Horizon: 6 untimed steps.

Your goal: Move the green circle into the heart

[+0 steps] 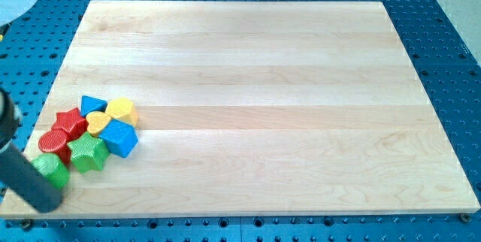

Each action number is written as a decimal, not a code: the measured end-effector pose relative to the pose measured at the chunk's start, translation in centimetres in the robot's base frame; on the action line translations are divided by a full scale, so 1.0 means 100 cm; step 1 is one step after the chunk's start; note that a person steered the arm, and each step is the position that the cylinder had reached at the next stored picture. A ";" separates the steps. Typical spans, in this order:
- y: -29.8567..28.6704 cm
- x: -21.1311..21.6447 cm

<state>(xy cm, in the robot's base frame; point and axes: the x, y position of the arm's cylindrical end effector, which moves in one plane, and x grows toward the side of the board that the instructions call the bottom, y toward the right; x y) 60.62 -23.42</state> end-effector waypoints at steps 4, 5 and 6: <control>-0.065 -0.018; -0.029 -0.053; -0.001 -0.064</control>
